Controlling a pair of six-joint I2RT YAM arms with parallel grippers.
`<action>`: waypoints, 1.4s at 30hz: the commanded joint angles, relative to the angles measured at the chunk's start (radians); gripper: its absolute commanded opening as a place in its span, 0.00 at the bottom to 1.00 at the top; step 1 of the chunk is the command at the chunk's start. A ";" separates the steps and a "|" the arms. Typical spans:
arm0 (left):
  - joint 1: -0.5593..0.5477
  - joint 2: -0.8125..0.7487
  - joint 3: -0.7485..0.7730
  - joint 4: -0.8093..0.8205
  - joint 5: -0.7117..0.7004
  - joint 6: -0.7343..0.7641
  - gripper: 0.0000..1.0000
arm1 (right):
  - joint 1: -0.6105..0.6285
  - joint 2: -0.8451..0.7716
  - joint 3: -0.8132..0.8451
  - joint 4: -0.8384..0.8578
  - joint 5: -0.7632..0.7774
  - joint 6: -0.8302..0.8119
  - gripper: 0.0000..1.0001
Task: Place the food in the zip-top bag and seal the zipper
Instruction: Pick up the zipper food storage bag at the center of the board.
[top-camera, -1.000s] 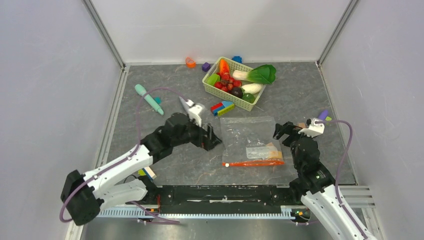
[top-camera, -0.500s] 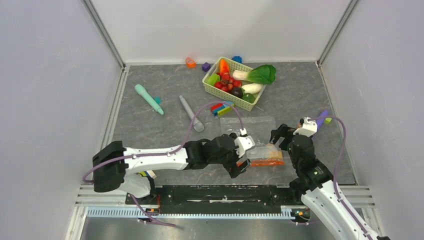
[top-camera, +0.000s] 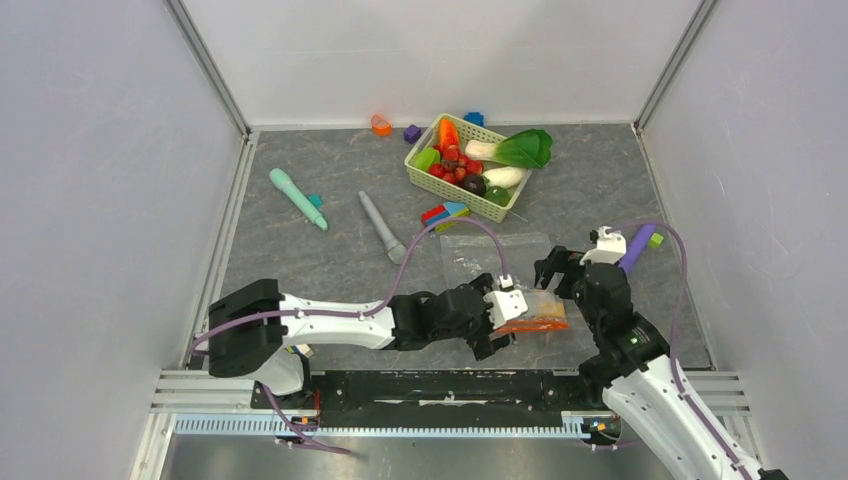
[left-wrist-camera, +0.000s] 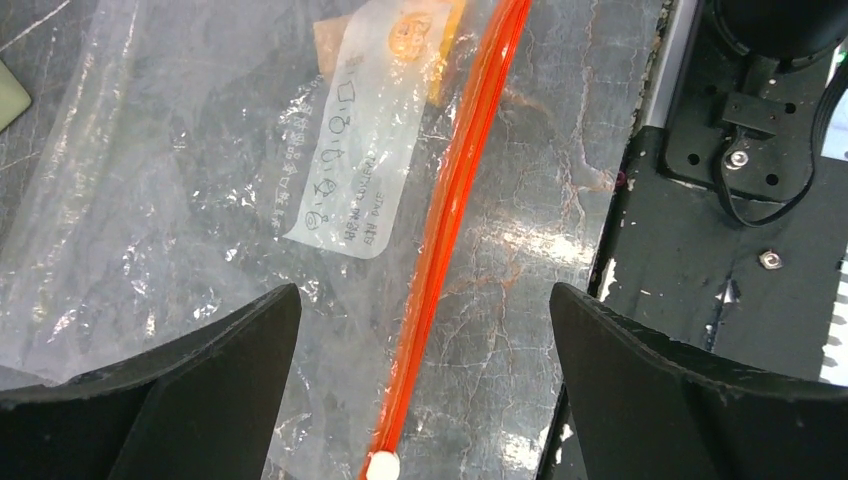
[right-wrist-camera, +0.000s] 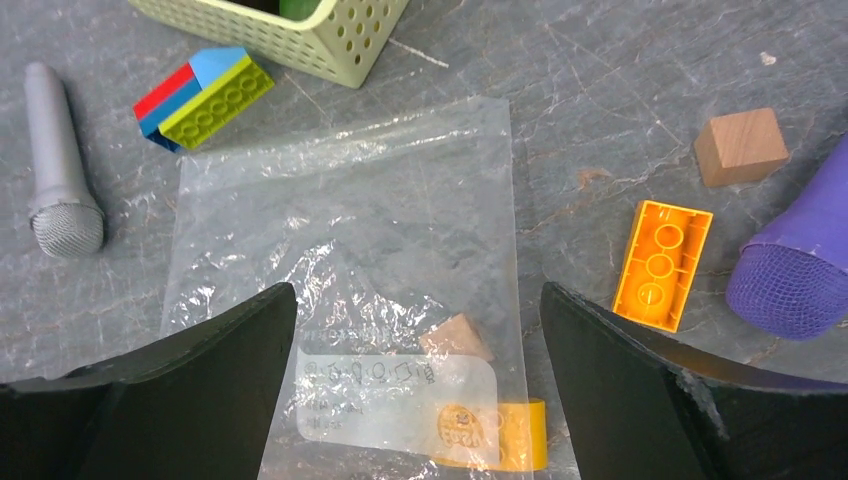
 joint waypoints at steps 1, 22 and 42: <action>-0.007 0.051 -0.018 0.121 -0.004 0.049 0.99 | 0.003 -0.081 -0.018 0.017 0.087 0.015 0.98; -0.018 0.230 0.089 0.138 -0.153 -0.016 0.85 | 0.002 -0.199 -0.020 -0.037 0.202 -0.036 0.98; -0.018 0.085 0.087 0.096 -0.364 -0.165 0.02 | 0.003 -0.270 -0.048 -0.041 0.151 -0.063 0.98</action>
